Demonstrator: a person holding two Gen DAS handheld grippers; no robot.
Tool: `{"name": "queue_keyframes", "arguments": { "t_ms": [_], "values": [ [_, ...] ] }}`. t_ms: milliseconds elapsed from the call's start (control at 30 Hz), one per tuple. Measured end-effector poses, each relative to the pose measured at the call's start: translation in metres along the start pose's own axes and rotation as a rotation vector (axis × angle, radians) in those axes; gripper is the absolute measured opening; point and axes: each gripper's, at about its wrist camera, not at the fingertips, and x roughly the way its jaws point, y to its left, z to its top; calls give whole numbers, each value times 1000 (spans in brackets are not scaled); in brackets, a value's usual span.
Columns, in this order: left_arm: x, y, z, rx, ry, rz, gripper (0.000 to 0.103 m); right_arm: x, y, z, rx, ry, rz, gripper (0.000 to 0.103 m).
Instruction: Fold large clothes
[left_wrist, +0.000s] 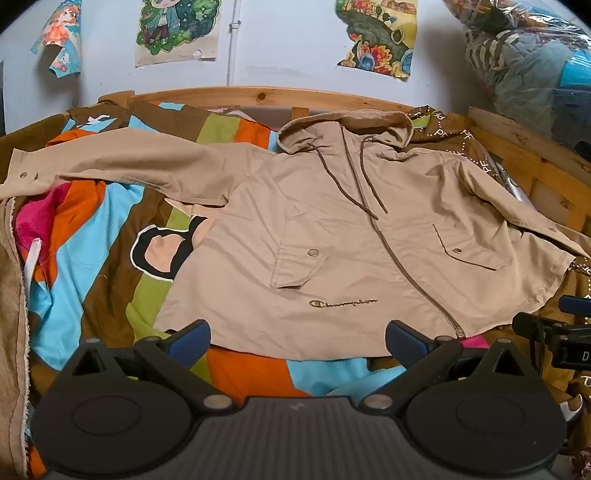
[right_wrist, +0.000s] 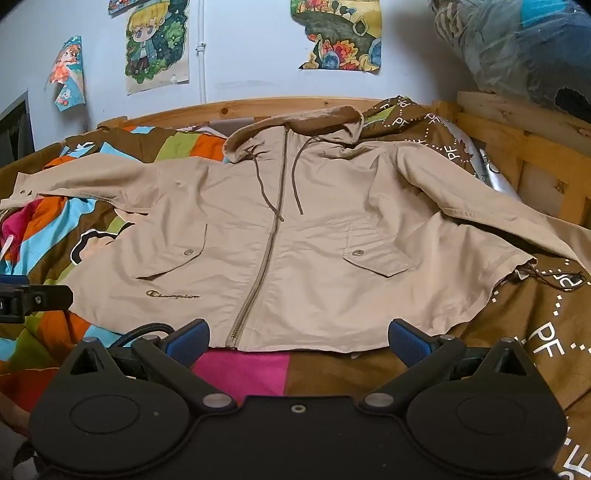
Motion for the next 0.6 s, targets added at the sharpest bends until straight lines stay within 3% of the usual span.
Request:
{"name": "queue_keyframes", "arguments": {
  "t_ms": [600],
  "values": [
    [0, -1, 0, 2, -2, 2, 102, 0, 0, 0, 1, 0, 0, 102]
  ]
}}
